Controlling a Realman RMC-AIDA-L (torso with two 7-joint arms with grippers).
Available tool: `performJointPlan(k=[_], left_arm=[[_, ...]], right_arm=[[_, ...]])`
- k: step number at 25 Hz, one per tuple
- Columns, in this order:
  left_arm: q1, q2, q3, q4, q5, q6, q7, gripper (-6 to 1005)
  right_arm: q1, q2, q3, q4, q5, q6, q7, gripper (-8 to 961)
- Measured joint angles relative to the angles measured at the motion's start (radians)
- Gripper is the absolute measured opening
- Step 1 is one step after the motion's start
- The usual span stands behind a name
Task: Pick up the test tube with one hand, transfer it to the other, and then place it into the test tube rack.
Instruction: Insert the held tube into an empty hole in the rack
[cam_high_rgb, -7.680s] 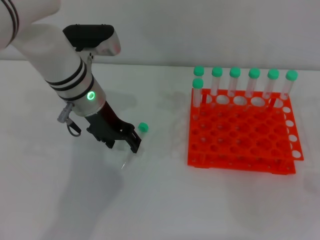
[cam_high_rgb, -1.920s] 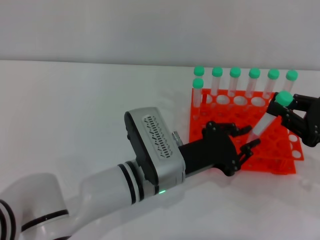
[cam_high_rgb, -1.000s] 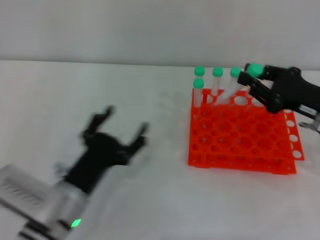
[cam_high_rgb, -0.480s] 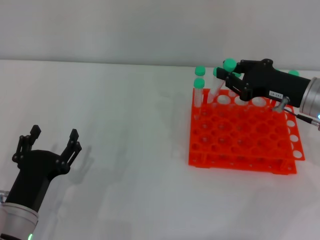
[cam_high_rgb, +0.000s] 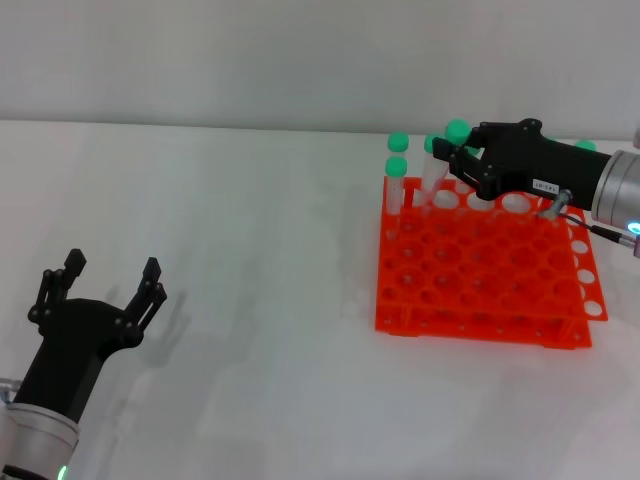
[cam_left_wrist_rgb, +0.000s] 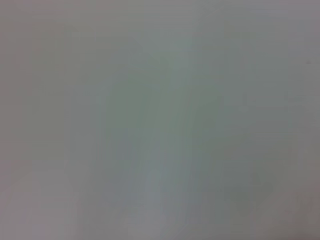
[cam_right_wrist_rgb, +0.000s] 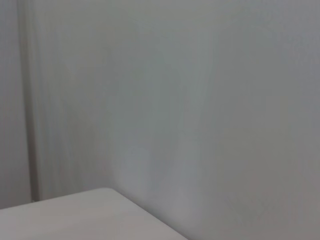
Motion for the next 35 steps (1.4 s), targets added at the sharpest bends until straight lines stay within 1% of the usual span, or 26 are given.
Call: performJointPlan(k=[8,16,29,35], left_arm=[[-0.01,0.0,0.0,-0.002,0.003,-0.001,0.0,889],[-0.021,0.002,0.0,-0.006,0.006,-0.001,0.0,889],[-0.024,0.003,0.0,-0.008,0.006,-0.001,0.0,890],[-0.029,0.003,-0.001,-0.009,0.006,-0.001,0.0,889]], right_arm=[[0.002,-0.006,0.0,-0.004,-0.01,-0.009,0.03,216],[-0.003,-0.007,-0.011,-0.008,-0.013,-0.024,0.05,217],[0.005,-0.007,-0.107,-0.031,-0.015,-0.102,0.079,219],[0.01,-0.01,-0.183,-0.058,-0.028,-0.143,0.099,220]])
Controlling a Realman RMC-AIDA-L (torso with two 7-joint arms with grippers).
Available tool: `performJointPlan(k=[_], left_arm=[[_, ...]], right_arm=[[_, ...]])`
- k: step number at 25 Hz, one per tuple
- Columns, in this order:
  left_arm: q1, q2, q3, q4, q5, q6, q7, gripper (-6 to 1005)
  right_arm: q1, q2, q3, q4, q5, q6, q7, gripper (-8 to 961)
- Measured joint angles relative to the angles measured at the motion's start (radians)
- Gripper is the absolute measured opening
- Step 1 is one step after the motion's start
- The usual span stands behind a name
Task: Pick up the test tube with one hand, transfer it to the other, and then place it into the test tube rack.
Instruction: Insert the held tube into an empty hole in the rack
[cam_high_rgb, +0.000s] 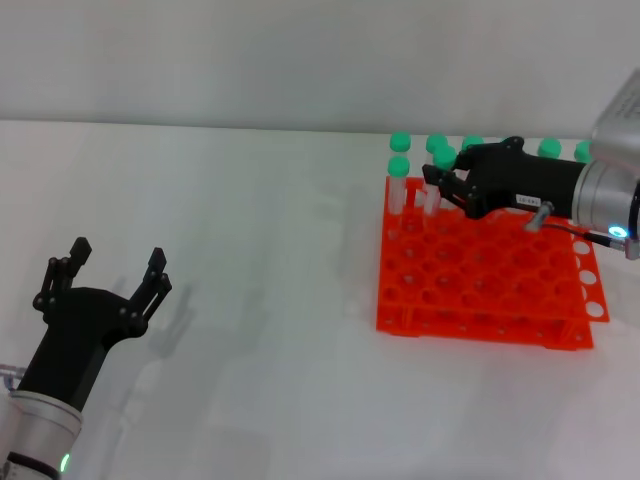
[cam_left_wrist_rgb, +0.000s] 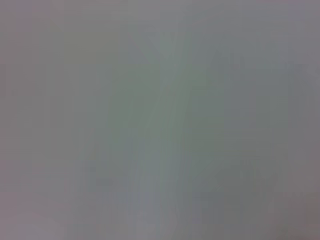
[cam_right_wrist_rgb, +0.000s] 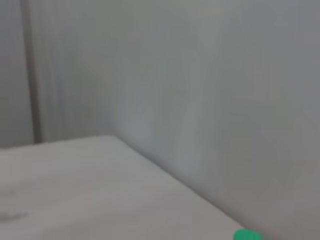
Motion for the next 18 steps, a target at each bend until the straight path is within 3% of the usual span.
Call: performJointPlan(k=[18], left_arm=[[-0.007,-0.002,0.001,0.009,-0.004,0.002,-0.017,890]], right_arm=[[0.005,-0.001,-0.052,-0.061,-0.129,-0.084,0.136,223]])
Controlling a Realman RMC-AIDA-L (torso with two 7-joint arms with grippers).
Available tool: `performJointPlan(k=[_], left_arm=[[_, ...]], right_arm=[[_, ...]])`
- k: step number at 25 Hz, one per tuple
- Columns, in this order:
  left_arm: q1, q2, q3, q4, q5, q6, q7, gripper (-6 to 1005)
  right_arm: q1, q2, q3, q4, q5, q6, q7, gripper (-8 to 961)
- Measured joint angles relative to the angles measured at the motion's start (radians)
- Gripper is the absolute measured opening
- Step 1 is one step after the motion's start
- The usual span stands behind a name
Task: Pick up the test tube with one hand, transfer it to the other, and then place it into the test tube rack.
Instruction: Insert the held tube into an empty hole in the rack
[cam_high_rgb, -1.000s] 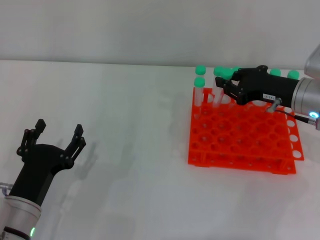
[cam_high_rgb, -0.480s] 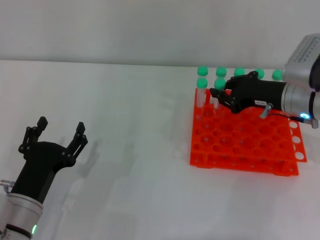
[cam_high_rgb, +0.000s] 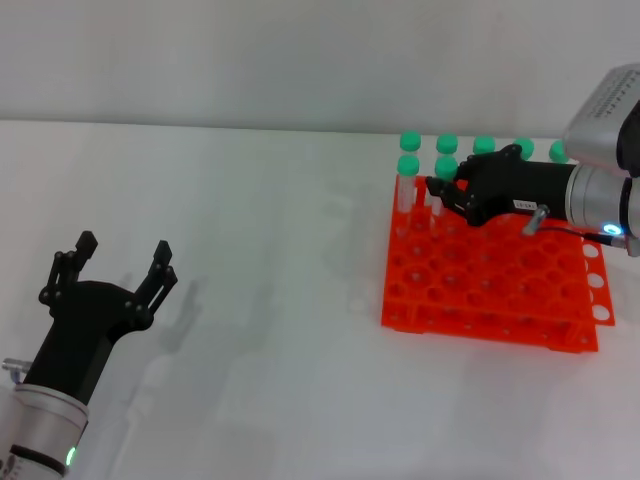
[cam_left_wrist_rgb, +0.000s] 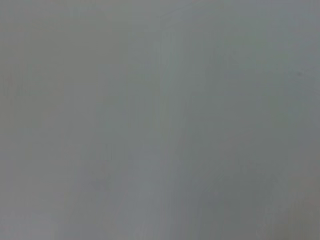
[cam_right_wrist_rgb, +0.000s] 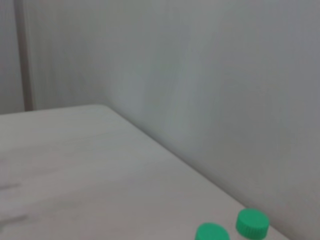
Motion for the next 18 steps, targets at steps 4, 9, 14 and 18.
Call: performJointPlan(k=[4,9,14,18], left_arm=[[-0.004,0.0,0.0,0.0,0.0,0.003,-0.022,890],[-0.01,0.0,0.0,-0.002,0.002,0.004,-0.035,889],[-0.012,0.0,0.0,0.0,0.003,0.004,-0.035,889],[-0.013,0.0,0.0,-0.001,0.004,0.005,-0.035,890]], right_arm=[[0.006,0.0,-0.003,-0.005,-0.055,-0.004,0.061,224],[-0.014,0.003,-0.011,-0.027,-0.066,0.007,0.072,225],[-0.058,0.001,-0.003,-0.082,-0.056,0.057,0.08,356],[-0.097,-0.001,-0.001,-0.121,-0.054,0.087,0.101,524]])
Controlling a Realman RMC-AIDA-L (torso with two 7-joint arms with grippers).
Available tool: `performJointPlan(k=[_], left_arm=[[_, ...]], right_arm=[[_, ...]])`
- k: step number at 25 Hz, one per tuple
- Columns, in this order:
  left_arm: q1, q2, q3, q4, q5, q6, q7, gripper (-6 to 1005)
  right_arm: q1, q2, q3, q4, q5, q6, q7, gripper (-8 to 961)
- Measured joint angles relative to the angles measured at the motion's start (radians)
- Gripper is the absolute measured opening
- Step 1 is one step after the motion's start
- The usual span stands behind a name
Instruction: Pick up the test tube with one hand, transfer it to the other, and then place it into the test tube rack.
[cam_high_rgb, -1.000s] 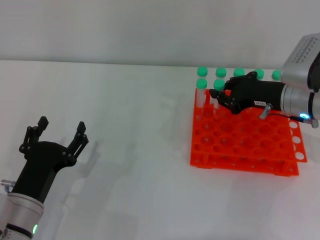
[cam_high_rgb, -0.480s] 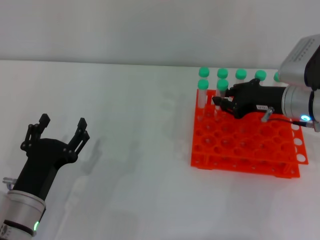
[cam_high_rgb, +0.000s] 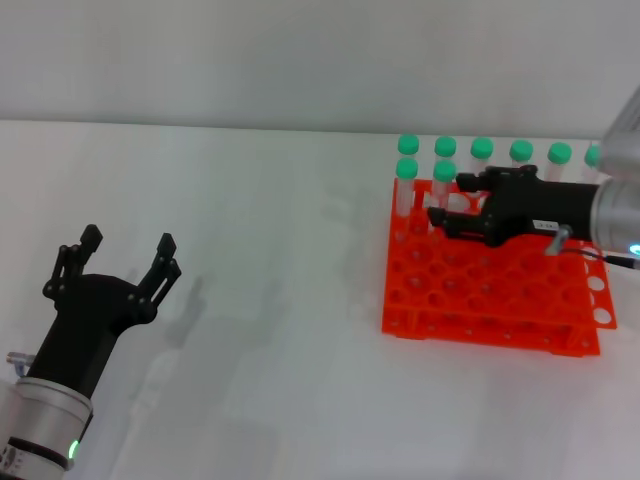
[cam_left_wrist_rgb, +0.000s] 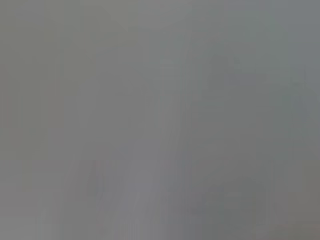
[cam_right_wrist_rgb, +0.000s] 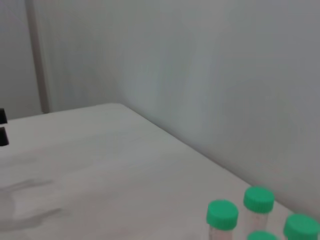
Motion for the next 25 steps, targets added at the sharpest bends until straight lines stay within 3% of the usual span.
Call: performJointPlan(k=[3,12,18,25], left_arm=[[0.0,0.001,-0.002,-0.003,0.001,0.0,0.0,889],[-0.022,0.001,-0.005,-0.014,-0.001,0.001,0.001,890],[-0.028,0.002,-0.008,-0.019,-0.007,0.002,0.0,890],[-0.058,0.001,-0.009,-0.034,-0.022,-0.003,-0.001,889]], right_arm=[[-0.034,-0.002,0.023,-0.02,0.0,0.047,0.014,645],[-0.214,0.004,0.263,0.011,0.055,0.197,-0.097,644],[-0.328,0.003,0.381,0.211,0.363,0.212,-0.463,645],[-0.352,0.007,0.534,0.5,0.707,0.227,-0.969,641]])
